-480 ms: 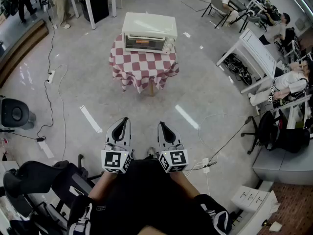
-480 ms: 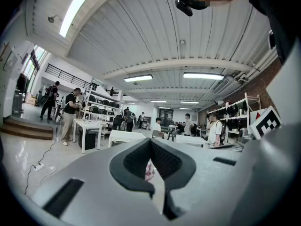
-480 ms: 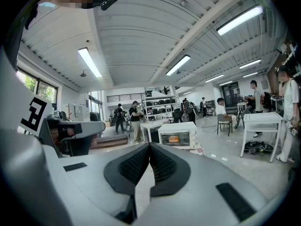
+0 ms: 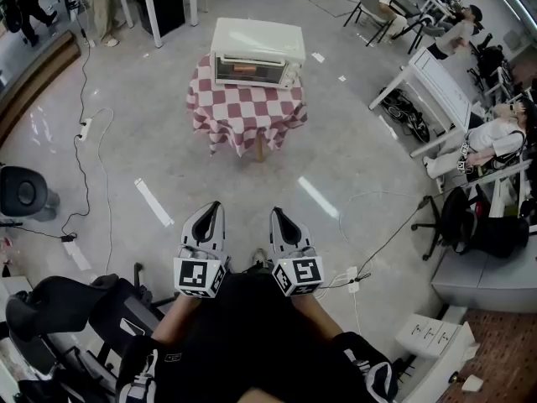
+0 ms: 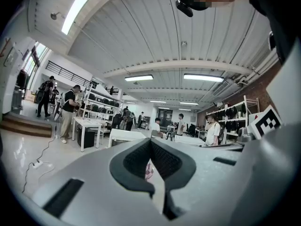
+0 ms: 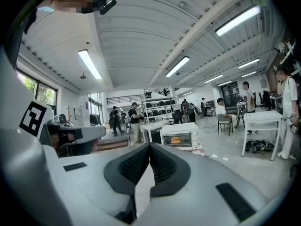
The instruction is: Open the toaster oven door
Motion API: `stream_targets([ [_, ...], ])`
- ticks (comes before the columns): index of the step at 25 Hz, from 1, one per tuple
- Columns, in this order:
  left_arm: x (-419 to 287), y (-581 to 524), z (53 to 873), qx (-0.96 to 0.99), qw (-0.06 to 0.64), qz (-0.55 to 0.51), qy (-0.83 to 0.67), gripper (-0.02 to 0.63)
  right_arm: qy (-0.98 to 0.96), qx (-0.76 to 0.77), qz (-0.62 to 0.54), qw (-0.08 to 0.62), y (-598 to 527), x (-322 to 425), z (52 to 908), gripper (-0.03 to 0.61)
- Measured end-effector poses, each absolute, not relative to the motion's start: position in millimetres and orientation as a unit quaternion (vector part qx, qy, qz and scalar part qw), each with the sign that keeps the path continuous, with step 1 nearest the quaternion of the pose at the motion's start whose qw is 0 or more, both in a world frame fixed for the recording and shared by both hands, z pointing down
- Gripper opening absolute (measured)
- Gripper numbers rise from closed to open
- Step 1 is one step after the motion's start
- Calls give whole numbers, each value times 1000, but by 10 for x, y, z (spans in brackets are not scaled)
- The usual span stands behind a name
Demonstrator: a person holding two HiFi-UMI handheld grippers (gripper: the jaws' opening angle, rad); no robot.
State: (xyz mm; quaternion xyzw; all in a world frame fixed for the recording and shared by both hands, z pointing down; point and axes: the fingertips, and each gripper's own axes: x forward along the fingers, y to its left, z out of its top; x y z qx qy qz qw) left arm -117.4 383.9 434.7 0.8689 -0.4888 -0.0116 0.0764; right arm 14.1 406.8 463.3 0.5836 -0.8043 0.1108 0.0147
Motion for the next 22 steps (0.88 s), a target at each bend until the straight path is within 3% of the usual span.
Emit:
stream_targets([
  [22,-1720,3320,4716,868,102,2,-486,8,-799,587,125,31,3397,-373,4926,25],
])
